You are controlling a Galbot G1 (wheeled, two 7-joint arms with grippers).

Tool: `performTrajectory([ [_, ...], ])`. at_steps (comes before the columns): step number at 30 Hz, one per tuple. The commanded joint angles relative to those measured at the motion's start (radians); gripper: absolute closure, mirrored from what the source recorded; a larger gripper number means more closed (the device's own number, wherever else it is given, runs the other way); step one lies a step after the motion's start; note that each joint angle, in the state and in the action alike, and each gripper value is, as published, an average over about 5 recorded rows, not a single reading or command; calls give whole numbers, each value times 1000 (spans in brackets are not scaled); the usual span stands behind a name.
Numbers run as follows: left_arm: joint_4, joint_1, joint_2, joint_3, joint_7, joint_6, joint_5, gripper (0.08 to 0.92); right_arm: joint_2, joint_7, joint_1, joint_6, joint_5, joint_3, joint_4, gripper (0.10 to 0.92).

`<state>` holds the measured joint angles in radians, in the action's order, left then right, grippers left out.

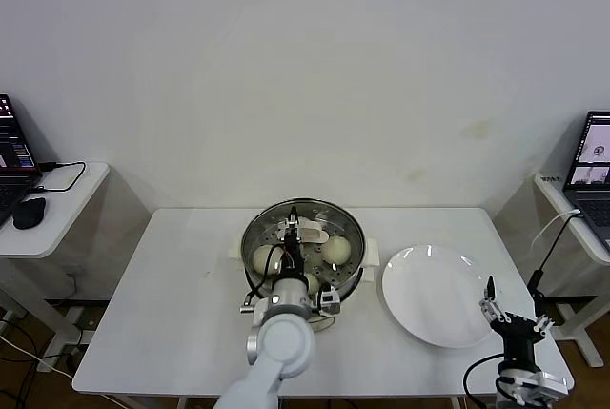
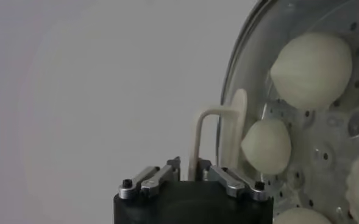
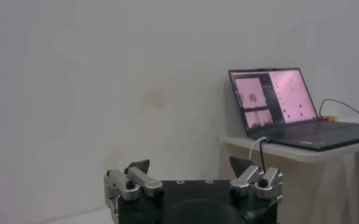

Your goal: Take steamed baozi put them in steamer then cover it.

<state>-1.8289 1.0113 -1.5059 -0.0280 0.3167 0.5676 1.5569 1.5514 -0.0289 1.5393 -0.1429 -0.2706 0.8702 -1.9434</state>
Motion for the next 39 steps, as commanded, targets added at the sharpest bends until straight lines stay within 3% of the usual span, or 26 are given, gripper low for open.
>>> performTrajectory([
  [1, -87, 29, 16, -20, 41, 5, -7, 483, 0, -1, 0, 1, 0, 2, -1, 203],
  [12, -148, 65, 43, -48, 42, 8, -13, 195, -5, -1, 2, 4, 1, 5, -1, 203],
  [25, -360, 150, 114, 22, 30, 5, -114, 177, -45, -1, 16, 18, -3, -34, 3, 203],
  [33, -474, 247, 213, 270, -245, -66, -578, 177, -166, 12, 45, 89, -14, -146, -1, 203],
  [36, -440, 310, 210, 419, -341, -194, -827, 177, -215, 9, 41, 106, -36, -195, 3, 203],
  [39, -380, 394, 196, 563, -374, -388, -1084, 177, -245, 23, 31, 121, -48, -221, 10, 203],
])
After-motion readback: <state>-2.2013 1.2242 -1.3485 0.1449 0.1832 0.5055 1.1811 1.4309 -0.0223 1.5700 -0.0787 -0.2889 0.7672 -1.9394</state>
